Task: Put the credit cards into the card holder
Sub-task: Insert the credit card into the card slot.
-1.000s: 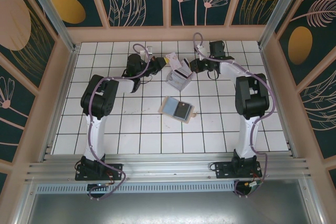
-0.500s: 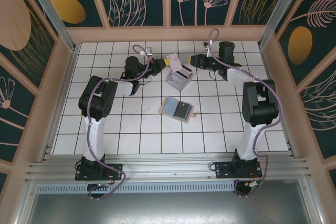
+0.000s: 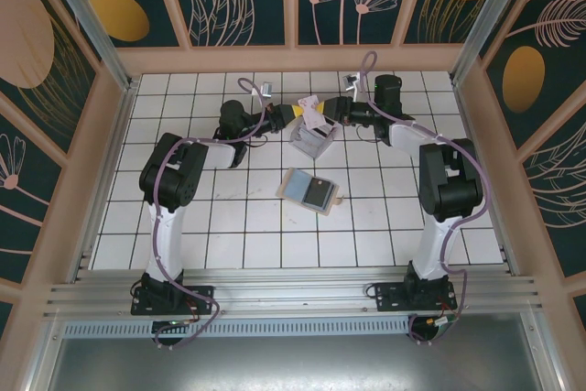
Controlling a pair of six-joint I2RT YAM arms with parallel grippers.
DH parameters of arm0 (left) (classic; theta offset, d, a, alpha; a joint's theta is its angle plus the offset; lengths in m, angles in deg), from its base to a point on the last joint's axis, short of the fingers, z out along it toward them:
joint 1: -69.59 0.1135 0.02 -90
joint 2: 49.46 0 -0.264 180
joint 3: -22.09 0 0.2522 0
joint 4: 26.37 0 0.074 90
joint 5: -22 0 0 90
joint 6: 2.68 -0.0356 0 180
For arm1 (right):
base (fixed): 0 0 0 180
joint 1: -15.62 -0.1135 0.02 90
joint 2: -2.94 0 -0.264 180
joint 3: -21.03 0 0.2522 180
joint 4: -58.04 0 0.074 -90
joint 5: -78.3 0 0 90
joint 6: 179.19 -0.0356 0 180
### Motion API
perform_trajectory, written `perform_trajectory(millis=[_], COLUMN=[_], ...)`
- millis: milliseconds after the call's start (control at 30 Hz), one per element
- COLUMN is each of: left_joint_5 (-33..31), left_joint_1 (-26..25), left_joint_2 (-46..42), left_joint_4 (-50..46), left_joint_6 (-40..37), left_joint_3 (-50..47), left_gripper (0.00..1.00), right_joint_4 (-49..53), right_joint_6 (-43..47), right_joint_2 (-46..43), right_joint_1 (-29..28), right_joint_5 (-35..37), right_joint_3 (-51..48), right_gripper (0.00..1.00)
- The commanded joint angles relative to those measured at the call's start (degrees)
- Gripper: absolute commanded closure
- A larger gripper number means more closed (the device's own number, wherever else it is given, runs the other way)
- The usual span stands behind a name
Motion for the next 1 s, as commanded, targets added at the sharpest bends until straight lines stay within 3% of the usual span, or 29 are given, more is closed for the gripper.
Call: perform_trajectory(millis=[0,200,267,333,400,467,700,967], left_joint_5=[1.9,2.0,1.8,1.6,0.7,-0.4,-10.3,-13.4], left_joint_1=[-0.2,-0.2,-0.2,-0.2,-0.2,-0.2,-0.2,-2.9], left_joint_2=[-1.6,-1.1,-1.0,-1.6,-2.9,-5.1,-15.8,-18.5], left_joint_4=[3.9,3.0,2.4,0.8,-3.6,-10.8,-40.7,-50.8], left_joint_6=[1.2,0.9,0.7,-0.5,-3.7,-9.2,-29.7,-36.2], left_joint_3=[0.2,0.9,1.0,0.7,-0.3,-1.9,-10.2,-17.4], left_gripper=[1.0,1.0,1.0,0.95,0.78,0.74,0.69,0.65], right_joint_4=[-1.0,0.4,1.0,2.3,3.4,4.6,13.3,11.1], right_joint_6=[-0.1,0.9,1.3,1.9,2.0,1.5,0.0,-12.6], right_joint_2=[0.9,0.9,0.3,-0.9,-2.9,-5.5,-17.1,-25.6], right_joint_1=[-0.3,-0.6,-0.5,-0.4,-0.4,-0.6,-4.5,-12.6], right_joint_5=[-1.8,-3.1,-2.9,-2.0,-0.3,0.9,8.4,24.6], right_joint_3=[2.3,2.7,2.3,1.5,-0.4,-3.5,-21.1,-35.8], right_gripper=[0.63,0.93,0.97,0.98,1.0,1.0,1.0,1.0])
